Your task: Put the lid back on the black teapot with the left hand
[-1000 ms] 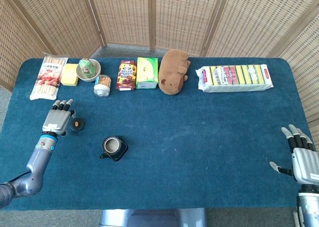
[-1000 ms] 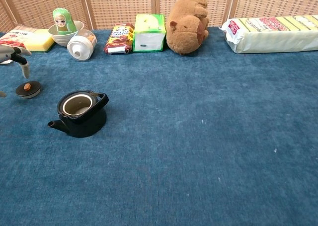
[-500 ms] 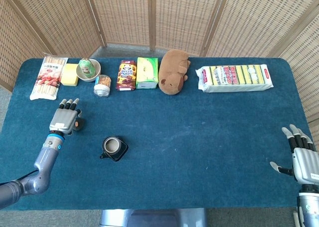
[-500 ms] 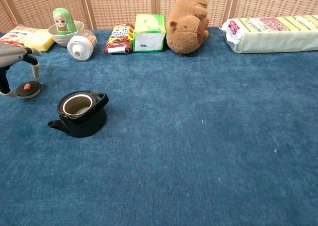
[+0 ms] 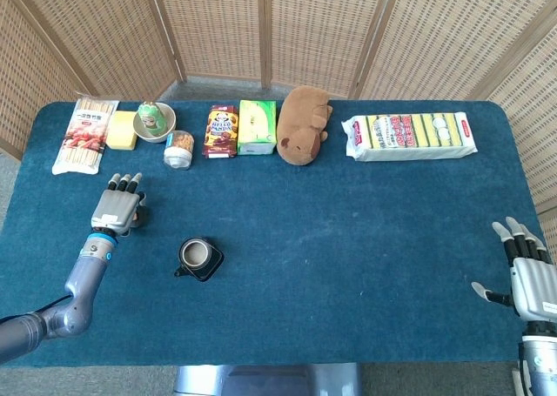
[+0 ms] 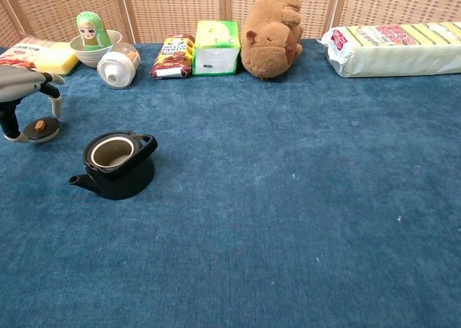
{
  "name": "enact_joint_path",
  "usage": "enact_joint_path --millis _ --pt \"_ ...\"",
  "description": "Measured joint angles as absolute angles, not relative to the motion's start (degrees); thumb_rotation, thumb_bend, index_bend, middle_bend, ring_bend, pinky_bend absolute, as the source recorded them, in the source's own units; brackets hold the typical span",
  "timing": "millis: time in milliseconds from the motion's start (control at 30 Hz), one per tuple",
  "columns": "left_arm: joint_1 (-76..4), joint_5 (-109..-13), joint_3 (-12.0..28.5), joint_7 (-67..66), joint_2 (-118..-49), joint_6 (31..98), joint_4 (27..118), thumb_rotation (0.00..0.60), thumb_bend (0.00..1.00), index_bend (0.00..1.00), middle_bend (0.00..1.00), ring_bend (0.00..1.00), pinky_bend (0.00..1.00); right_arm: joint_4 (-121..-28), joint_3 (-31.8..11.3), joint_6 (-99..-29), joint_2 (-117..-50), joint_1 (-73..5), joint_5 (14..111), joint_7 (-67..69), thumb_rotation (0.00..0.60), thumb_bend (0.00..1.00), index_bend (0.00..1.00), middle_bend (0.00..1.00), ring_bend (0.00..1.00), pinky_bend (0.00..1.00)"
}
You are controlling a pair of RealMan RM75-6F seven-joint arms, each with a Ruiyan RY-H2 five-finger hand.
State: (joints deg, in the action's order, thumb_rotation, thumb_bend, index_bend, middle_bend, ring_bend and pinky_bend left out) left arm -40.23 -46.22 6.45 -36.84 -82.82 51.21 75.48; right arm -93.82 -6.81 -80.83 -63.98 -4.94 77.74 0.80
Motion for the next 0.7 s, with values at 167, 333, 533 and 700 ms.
enact_joint_path --millis 167,333,533,700 --pt "-40.5 -45.5 6.4 -37.1 -82.9 51.4 75.4 0.6 0.2 0.36 0.0 0.0 0.01 -93.9 -6.8 -80.9 -64.0 -4.9 77.7 0.7 0.6 0.06 0.1 0.01 0.01 0.0" --pt "-40.8 -45.3 6.1 -37.3 -83.0 51.4 75.5 0.6 0.2 0.36 0.0 0.0 0.01 -93.8 -6.8 -80.8 -64.0 -5.0 77.6 0.7 0.6 0.06 0.1 0.01 0.01 0.0" --pt "-41.1 -44.7 5.9 -37.8 -83.2 51.5 75.6 0.6 0.2 0.36 0.0 0.0 0.01 -93.8 -6.8 -80.9 -64.1 -5.0 77.6 0.6 0.6 0.06 0.1 0.01 0.01 0.0" --pt "-41.3 -44.2 5.6 -38.2 -83.2 51.7 75.8 0.6 0.2 0.35 0.0 0.0 0.01 -93.8 -6.8 -80.8 -64.1 -5.0 77.6 0.6 0.6 0.06 0.1 0.01 0.01 0.0"
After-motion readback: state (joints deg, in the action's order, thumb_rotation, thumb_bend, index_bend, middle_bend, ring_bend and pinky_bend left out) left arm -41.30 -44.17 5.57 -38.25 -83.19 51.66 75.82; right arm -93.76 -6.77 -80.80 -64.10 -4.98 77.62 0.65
